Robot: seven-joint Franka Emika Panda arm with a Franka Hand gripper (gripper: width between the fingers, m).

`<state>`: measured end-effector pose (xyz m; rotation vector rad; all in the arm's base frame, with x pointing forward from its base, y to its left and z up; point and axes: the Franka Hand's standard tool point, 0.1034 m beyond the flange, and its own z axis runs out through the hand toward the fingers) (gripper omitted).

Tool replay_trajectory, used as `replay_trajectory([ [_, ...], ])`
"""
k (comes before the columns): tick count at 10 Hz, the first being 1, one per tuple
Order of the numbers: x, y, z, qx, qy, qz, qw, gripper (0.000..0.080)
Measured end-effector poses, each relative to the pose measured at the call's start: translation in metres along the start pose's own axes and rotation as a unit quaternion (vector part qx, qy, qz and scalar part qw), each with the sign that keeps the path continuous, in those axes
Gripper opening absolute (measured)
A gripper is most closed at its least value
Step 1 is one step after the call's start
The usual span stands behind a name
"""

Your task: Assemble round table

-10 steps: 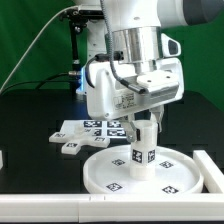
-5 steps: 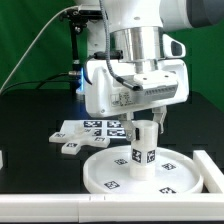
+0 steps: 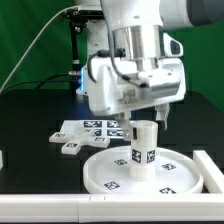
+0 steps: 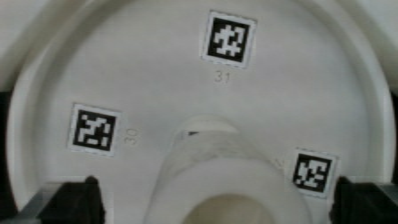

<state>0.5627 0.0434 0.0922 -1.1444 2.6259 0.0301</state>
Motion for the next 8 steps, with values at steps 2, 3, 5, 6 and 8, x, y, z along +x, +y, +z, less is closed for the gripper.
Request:
replay_trajectory([
  [2,-0.007,-0.001,-0.02,-0.011,-0.016,-0.043,0.999,0.0647],
  [3,-0.004,0.0,-0.015,-0.01,-0.011,-0.043,0.999,0.0649],
  [5,-0.003,0.0,-0.013,-0.011,-0.009,-0.044,0.999,0.0649],
  [6,-0.003,0.0,-0.013,-0.011,-0.009,-0.044,0.999,0.0649],
  [8,0.005,-0.002,-0.021,-0.026,-0.015,-0.115,0.993,0.0649],
])
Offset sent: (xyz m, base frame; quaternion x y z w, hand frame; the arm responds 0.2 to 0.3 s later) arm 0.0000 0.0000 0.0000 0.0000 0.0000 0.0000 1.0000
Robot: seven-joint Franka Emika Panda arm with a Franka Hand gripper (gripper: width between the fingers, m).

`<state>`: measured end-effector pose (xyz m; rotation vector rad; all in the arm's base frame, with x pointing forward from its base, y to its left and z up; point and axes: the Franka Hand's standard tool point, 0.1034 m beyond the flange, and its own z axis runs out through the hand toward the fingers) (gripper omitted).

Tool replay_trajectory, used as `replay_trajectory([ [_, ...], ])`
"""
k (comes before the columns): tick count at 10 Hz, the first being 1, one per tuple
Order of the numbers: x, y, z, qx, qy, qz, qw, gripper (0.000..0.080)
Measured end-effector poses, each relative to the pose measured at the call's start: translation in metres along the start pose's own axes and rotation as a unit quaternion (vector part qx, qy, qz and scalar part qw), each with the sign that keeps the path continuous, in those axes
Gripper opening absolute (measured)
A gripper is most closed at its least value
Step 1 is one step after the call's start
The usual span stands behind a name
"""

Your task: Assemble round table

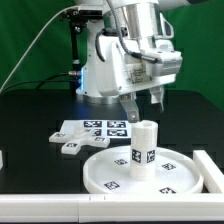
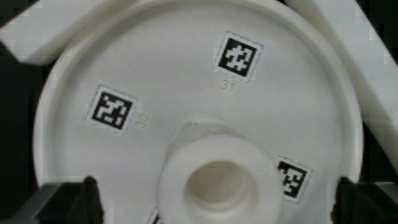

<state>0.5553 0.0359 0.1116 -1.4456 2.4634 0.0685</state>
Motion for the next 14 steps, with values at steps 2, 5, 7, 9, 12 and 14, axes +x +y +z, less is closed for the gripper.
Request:
replay_trajectory([
  [2,0.018,-0.006,-0.015,-0.005,-0.008,-0.111,0.994,0.0649],
  [5,0.022,-0.004,-0.017,-0.03,0.0,-0.208,0.978,0.0649],
  [7,0.022,-0.004,-0.016,-0.031,-0.001,-0.264,0.964,0.0649],
  [9,0.034,0.0,-0.013,-0.043,0.0,-0.406,0.913,0.0649],
  [12,0.062,0.01,-0.01,-0.072,0.002,-0.577,0.814,0.0649],
  [14,0.071,0.007,-0.009,-0.043,0.032,-0.632,0.773,0.0649],
])
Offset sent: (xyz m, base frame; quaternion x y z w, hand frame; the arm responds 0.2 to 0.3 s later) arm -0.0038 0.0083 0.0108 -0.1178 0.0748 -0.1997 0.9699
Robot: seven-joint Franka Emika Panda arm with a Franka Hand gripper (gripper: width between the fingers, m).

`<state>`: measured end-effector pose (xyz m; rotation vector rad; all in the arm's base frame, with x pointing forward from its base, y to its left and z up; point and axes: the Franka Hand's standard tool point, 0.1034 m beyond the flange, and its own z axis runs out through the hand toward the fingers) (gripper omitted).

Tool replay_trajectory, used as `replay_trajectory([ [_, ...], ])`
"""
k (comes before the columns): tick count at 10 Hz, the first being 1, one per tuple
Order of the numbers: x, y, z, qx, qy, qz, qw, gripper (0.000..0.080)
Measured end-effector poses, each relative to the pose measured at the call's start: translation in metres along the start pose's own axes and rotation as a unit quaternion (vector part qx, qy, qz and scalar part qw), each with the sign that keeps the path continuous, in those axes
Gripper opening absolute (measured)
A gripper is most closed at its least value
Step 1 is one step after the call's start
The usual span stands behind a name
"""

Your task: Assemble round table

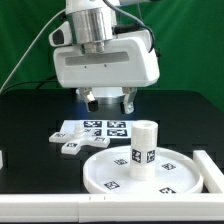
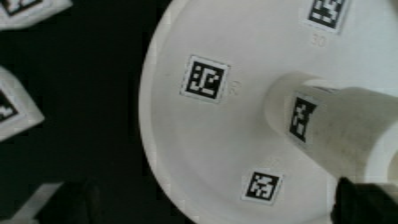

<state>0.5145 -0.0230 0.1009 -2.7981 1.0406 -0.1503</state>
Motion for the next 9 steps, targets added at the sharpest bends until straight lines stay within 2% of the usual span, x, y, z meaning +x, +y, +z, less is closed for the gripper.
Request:
replay_trajectory([
  [4,-0.001,0.007,0.002,-0.009,-0.007,-0.158,0.987,0.0649],
  [5,-0.005,0.016,0.005,-0.017,-0.014,-0.206,0.978,0.0649],
  [6,-0.008,0.027,0.009,-0.032,-0.017,-0.262,0.964,0.0649],
  [7,-0.008,0.04,0.011,-0.04,-0.001,-0.304,0.952,0.0649],
  [8,-0.005,0.053,0.011,-0.038,0.002,-0.306,0.951,0.0649],
  [9,-0.004,0.053,0.011,-0.044,0.0,-0.334,0.941,0.0649],
])
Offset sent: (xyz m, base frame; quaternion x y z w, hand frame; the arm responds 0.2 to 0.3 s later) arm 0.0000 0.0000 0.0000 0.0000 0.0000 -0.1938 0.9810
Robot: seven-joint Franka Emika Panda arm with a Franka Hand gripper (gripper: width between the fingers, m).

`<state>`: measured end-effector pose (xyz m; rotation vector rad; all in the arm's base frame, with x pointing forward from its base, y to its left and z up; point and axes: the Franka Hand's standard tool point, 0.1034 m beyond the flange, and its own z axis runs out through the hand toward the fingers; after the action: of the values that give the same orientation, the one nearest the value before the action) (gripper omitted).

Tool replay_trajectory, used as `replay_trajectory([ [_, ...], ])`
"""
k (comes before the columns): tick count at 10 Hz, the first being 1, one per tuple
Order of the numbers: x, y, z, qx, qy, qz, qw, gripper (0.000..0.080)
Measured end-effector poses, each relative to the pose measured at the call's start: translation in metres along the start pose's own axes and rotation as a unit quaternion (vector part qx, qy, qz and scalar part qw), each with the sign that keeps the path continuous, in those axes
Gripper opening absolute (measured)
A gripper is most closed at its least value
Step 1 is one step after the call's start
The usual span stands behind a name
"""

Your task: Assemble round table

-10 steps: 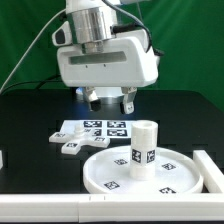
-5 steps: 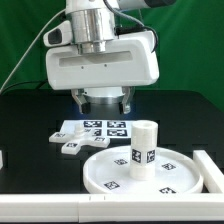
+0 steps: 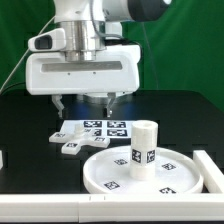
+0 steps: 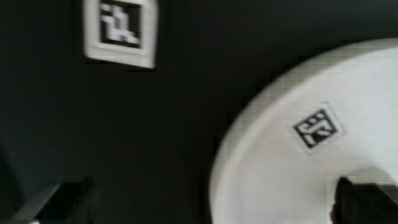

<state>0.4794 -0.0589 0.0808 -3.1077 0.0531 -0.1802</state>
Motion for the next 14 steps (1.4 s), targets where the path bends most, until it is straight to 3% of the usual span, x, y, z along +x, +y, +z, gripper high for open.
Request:
replay_trajectory([
  [2,0.0,0.003,0.0,-0.003,-0.002,-0.057,0.998,0.0649],
  [4,-0.015,0.008,0.007,0.007,-0.045,-0.031,0.998,0.0649],
  [5,-0.022,0.015,0.009,0.015,-0.063,-0.01,0.998,0.0649],
  [6,-0.032,0.019,0.01,0.038,-0.103,0.028,0.994,0.0649],
  [7,-0.034,0.02,0.01,0.051,-0.133,0.042,0.989,0.0649],
  [9,-0.036,0.016,0.01,0.059,-0.197,0.034,0.978,0.0649],
  [10,-0.042,0.014,0.012,0.063,-0.246,0.072,0.965,0.0649],
  [12,-0.057,0.017,0.022,0.047,-0.35,0.121,0.928,0.0649],
  [14,-0.066,0.02,0.025,0.051,-0.435,0.179,0.881,0.0649],
])
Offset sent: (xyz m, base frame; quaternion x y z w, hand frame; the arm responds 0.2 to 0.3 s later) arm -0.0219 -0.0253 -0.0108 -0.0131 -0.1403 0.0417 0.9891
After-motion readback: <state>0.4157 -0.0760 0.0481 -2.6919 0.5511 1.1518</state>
